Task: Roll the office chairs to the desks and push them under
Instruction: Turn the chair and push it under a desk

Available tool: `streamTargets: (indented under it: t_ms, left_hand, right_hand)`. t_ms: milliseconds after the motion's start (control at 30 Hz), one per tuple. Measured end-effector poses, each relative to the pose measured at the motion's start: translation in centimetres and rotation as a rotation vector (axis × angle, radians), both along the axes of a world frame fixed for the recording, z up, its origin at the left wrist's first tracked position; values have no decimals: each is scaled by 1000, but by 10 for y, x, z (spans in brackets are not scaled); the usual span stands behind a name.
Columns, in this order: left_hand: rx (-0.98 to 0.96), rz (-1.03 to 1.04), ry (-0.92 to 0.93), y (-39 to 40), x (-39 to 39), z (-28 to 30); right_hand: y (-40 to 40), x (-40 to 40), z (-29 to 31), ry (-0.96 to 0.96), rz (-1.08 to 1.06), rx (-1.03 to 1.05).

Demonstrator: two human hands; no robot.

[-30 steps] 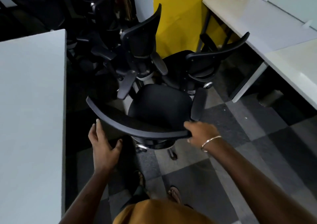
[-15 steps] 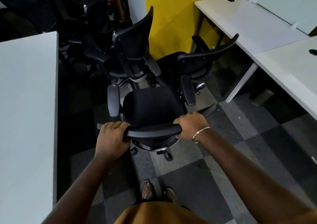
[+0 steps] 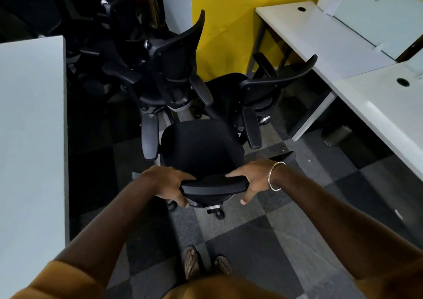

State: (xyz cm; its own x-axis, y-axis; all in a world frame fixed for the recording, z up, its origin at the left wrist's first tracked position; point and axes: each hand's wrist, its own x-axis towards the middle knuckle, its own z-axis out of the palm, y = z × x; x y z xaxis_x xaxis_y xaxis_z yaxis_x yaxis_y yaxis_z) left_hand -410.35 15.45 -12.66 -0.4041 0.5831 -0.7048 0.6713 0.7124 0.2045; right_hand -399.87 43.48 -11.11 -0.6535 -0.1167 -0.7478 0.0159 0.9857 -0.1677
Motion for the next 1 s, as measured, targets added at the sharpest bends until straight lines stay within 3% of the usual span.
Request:
streamTargets:
  t_ms: [267,533,1000]
  left_hand:
    - [-65,47,-270,8,5,1]
    - [-78,107,-194,12,36,2]
    - [-209,192,57,58,120,5]
  right_hand:
    - [-1,14,-4,44,-49,-44]
    - [0,35,-7,146,-51,-10]
    - [34,70,-22,137,118,-58]
